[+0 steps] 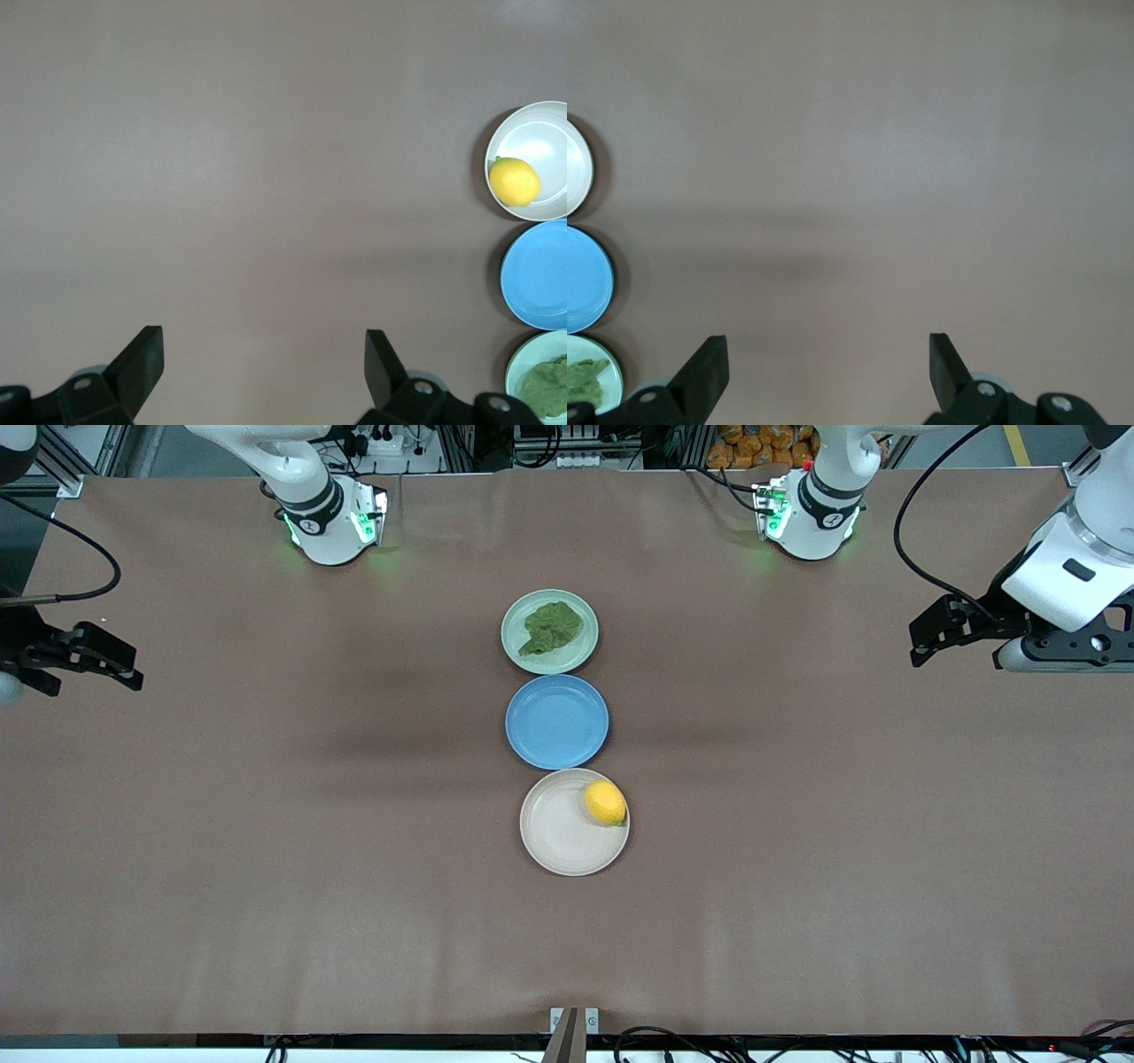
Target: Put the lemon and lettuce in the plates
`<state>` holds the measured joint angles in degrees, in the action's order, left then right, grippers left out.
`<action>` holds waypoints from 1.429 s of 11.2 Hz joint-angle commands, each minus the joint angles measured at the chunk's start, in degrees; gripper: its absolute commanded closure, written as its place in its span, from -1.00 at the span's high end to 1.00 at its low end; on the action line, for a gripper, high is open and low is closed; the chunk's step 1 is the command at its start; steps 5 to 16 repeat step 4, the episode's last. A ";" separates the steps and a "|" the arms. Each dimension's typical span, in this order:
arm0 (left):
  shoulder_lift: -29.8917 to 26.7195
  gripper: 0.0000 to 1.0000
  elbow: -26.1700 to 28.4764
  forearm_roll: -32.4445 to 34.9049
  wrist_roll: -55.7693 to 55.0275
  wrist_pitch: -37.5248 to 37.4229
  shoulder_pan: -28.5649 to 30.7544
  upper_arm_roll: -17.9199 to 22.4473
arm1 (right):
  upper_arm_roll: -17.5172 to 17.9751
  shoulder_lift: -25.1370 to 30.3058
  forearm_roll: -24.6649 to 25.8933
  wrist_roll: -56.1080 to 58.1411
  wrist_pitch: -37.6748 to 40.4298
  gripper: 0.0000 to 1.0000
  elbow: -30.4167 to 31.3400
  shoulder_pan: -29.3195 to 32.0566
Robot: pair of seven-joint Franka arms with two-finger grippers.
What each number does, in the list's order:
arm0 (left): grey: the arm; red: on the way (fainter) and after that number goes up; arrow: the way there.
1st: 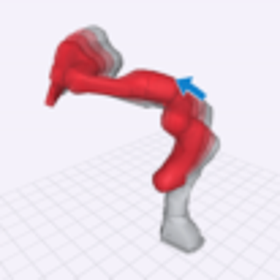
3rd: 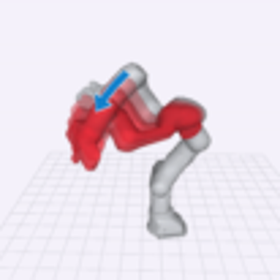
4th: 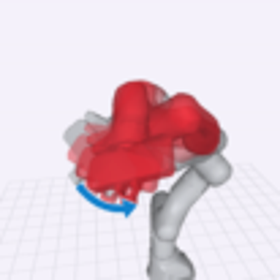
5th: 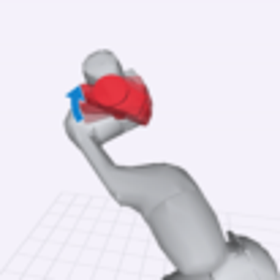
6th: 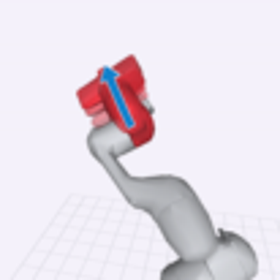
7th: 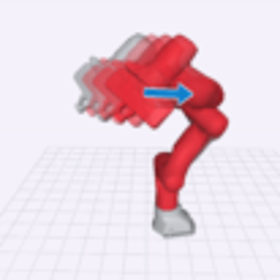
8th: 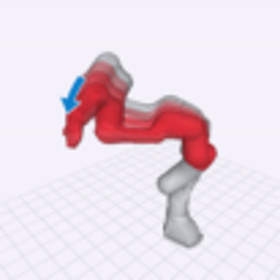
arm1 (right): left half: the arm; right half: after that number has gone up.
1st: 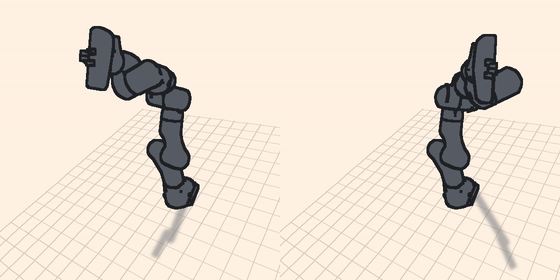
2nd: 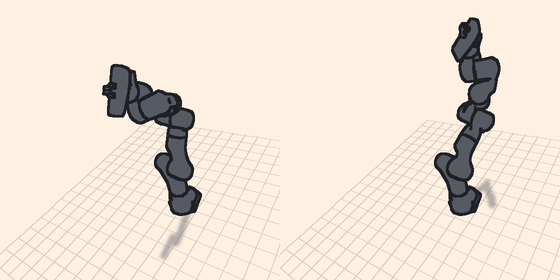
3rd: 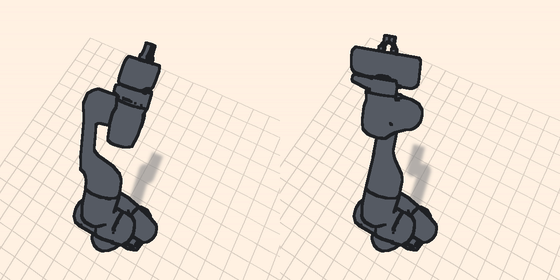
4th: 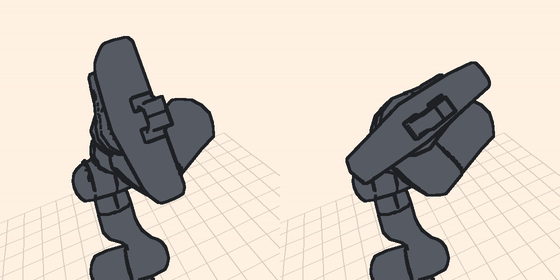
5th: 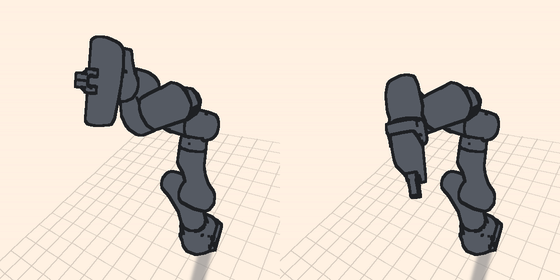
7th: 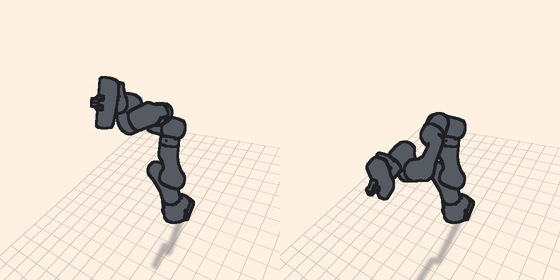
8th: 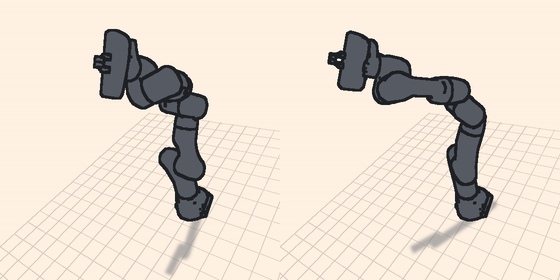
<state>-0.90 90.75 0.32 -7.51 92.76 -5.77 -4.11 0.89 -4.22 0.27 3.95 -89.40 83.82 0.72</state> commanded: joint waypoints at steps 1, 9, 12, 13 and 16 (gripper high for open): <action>0.28 1.00 -1.36 -1.02 1.88 -1.71 0.50 -0.20 | -0.80 0.44 -0.54 0.70 0.81 1.00 -0.41 -1.25; 0.28 1.00 -1.54 -1.02 1.88 -1.80 0.50 -0.20 | -0.80 0.44 -0.54 0.70 0.72 1.00 -0.32 -1.34; 0.28 1.00 -1.54 -1.02 1.88 -1.80 0.50 -0.20 | -0.80 0.44 -0.54 0.70 0.72 1.00 -0.32 -1.34; 0.28 1.00 -1.54 -1.02 1.88 -1.80 0.50 -0.20 | -0.80 0.44 -0.54 0.70 0.72 1.00 -0.32 -1.34; 0.28 1.00 -1.54 -1.02 1.88 -1.80 0.50 -0.20 | -0.80 0.44 -0.54 0.70 0.72 1.00 -0.32 -1.34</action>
